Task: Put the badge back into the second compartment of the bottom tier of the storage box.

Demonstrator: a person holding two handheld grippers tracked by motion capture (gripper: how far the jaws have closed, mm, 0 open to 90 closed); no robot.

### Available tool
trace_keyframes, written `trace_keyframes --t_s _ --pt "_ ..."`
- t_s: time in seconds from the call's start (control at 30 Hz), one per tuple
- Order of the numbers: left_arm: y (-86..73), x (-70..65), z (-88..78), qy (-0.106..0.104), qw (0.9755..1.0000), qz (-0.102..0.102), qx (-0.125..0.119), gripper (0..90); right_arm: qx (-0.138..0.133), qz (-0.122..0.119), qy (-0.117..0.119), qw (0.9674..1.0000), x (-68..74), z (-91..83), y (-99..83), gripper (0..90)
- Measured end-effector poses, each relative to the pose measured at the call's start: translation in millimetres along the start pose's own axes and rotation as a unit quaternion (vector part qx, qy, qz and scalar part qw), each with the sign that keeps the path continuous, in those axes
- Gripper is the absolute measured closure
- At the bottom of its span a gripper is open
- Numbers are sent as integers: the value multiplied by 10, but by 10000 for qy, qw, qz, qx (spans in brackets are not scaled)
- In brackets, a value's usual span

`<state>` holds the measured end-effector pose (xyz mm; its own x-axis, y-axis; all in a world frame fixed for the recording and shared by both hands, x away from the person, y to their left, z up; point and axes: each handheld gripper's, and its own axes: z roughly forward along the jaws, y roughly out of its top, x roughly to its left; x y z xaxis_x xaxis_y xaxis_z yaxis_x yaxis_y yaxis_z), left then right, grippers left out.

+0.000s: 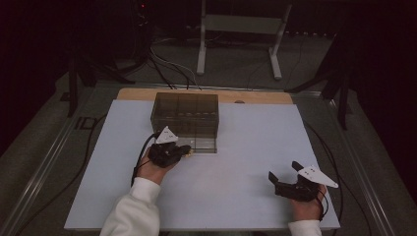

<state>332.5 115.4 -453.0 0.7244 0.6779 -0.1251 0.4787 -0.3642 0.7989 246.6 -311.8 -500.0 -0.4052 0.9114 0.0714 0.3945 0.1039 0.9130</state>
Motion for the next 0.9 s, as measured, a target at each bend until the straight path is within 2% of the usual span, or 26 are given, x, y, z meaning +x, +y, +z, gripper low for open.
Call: trace_keyframes --t_s 0.53,0.9 --pt "63 62 -1 85 9999 -43 -67 897 -10 1 -2 10000 3 -2 1 4" --pt "88 124 16 224 9996 -102 -99 897 -7 1 -2 10000 2 0 1 4"
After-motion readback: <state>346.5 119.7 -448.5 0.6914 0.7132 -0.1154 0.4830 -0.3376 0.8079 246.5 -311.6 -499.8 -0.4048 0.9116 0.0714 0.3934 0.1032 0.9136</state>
